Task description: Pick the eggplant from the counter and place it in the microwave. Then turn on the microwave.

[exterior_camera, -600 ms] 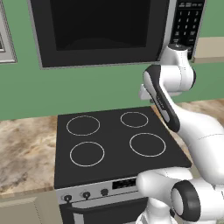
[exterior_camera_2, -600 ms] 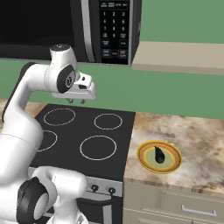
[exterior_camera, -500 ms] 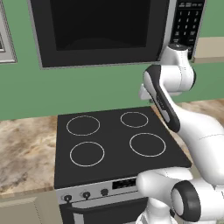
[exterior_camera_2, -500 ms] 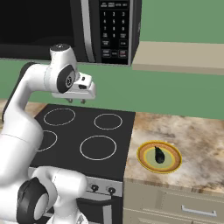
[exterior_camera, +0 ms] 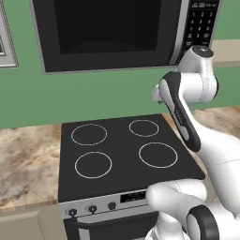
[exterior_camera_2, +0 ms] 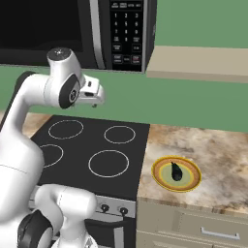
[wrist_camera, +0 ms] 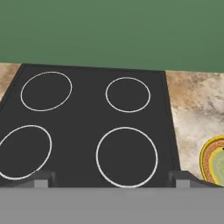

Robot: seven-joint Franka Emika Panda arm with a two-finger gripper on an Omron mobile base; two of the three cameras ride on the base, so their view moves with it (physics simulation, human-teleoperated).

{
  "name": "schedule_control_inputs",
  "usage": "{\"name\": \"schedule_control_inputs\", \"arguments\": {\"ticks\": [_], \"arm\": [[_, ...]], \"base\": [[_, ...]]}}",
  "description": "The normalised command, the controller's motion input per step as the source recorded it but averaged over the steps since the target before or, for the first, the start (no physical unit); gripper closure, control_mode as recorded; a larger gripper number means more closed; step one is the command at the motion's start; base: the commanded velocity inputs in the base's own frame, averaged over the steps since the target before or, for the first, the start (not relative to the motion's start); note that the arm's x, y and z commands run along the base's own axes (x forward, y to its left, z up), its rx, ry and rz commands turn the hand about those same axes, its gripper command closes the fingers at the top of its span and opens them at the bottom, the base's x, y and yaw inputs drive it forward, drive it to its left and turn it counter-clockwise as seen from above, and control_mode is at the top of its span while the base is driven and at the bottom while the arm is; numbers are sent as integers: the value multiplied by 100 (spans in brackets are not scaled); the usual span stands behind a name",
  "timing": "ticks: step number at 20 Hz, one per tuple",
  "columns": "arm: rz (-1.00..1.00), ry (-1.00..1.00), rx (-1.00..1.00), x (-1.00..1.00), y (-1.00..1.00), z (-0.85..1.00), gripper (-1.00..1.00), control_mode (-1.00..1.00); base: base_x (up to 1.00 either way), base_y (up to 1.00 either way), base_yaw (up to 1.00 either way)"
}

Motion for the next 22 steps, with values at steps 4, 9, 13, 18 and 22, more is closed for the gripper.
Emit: {"name": "schedule_control_inputs", "arguments": {"ticks": [4,9,13,18,22], "arm": [[0,-21,2,-1,0,37,-100,-100],[0,-15,1,0,-1,38,-100,-100],[-1,-5,1,2,-7,37,-100,-100],[0,-2,2,7,-11,36,-100,-100],[0,-5,4,12,-8,31,-100,-100]], "base": [[0,0,0],[0,0,0],[0,0,0],[0,0,0],[0,0,0]]}}
